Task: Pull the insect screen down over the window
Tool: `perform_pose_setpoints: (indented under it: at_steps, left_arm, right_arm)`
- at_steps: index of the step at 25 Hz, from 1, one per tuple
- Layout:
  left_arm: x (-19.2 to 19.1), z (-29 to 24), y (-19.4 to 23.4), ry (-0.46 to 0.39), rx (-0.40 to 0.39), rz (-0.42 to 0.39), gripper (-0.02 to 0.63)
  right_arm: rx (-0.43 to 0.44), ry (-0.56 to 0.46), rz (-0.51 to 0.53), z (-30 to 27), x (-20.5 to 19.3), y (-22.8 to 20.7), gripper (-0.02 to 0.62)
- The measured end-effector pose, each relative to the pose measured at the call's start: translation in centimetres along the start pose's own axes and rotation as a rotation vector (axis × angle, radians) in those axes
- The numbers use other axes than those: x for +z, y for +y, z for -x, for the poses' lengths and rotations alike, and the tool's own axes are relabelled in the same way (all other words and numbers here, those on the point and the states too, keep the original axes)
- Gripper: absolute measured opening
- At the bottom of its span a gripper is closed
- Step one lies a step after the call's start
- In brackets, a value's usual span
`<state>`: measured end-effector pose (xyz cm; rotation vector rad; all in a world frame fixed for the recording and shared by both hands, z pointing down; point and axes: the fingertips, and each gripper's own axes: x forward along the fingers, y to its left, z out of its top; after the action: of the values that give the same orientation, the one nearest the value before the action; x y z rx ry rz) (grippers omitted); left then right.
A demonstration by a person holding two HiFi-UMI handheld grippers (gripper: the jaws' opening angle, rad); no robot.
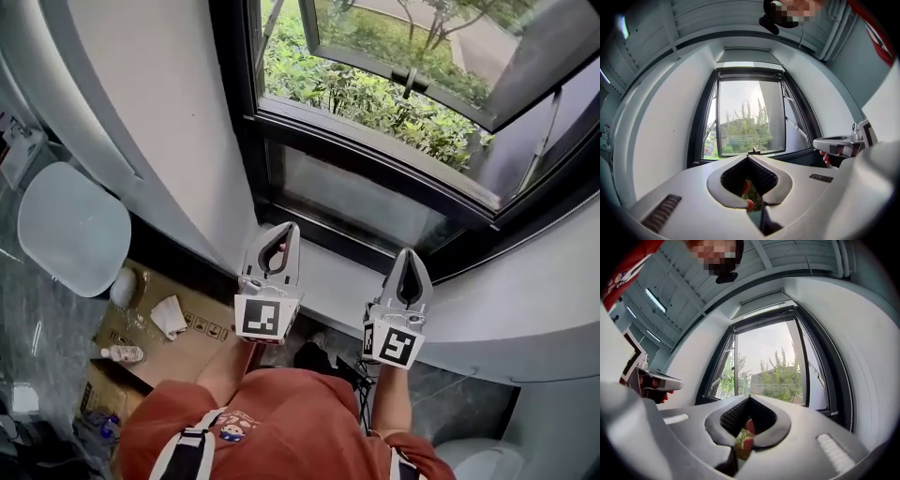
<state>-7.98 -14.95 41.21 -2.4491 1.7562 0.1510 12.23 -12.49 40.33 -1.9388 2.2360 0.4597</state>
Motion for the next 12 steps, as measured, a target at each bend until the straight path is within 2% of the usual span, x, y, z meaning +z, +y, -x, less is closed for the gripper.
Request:
perform_pose_setpoints:
  at_steps: [3, 12]
  left_arm:
    - [0.5, -3.4, -1.9, 0.000, -0.032, -0.035, 0.006]
    - [-0.1, -10.6, -5.5, 0.005, -0.076, -0.027, 0.006]
  right_arm:
    - [-0.028, -0.004, -0.001, -1.7, -0.5, -2.8, 0.009]
    - [-0.065, -0.002, -0.016, -5.2, -3.1, -8.7, 0.009]
